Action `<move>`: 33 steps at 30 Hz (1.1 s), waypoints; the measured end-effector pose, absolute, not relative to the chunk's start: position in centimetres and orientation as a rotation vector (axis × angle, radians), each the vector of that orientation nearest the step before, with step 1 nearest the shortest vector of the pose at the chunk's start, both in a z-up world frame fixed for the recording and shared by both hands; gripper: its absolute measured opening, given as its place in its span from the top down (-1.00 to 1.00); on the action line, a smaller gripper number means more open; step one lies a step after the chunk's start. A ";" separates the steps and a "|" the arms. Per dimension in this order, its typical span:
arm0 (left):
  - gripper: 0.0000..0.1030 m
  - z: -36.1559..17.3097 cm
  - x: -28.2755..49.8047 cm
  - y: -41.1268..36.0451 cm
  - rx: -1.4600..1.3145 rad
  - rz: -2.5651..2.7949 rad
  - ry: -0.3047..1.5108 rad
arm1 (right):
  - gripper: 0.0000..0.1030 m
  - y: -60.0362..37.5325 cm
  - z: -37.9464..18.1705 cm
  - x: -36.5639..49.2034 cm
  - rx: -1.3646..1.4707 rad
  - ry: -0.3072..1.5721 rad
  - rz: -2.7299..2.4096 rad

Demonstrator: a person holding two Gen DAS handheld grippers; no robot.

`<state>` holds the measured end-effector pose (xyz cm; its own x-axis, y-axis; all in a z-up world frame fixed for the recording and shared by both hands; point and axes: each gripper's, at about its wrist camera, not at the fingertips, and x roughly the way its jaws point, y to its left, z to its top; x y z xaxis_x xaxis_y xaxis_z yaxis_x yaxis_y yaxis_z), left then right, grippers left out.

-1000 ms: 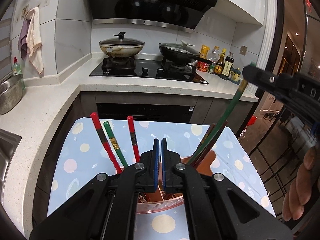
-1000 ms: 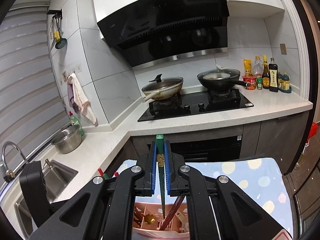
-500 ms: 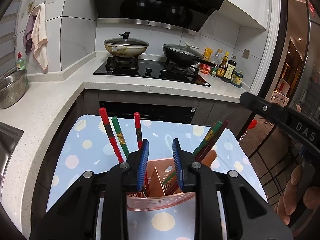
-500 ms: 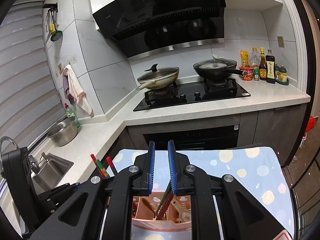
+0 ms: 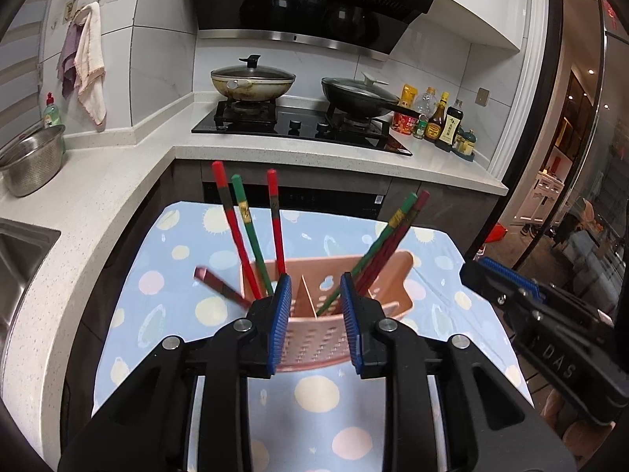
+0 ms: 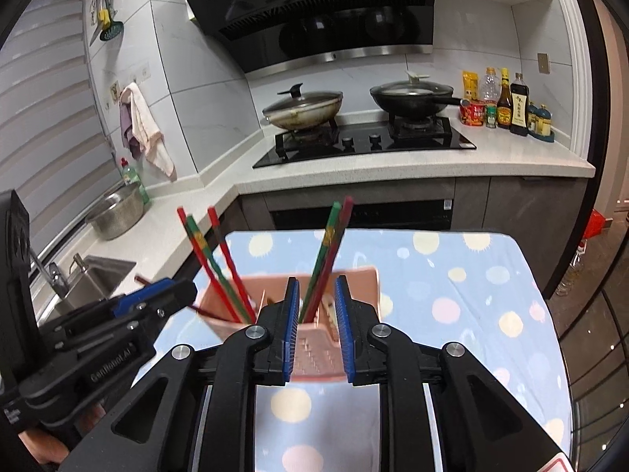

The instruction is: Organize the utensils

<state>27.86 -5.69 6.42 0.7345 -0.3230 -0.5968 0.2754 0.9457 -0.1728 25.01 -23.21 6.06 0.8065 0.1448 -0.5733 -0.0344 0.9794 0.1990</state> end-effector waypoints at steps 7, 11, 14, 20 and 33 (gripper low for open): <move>0.33 6.1 25.1 -5.1 -0.070 -0.309 0.681 | 0.51 -22.7 4.8 22.2 0.183 0.678 0.096; 0.15 6.1 23.9 -4.7 -0.075 -0.295 0.684 | 0.46 -22.3 4.7 20.9 0.176 0.688 0.089; 0.15 6.1 23.0 -4.6 -0.065 -0.287 0.681 | 0.43 -22.1 4.7 19.9 0.171 0.687 0.080; 0.15 5.8 21.5 -4.3 -0.069 -0.284 0.692 | 0.43 -21.7 4.4 18.5 0.161 0.697 0.070; 0.06 4.3 18.9 -4.1 -0.057 -0.254 0.726 | 0.24 -21.6 3.6 16.1 0.165 0.711 0.035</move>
<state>18.93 -4.12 4.26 0.7185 -0.2494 -0.6492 0.2100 0.9677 -0.1392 16.10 -21.56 3.61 0.7580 0.0883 -0.6463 0.0240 0.9864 0.1629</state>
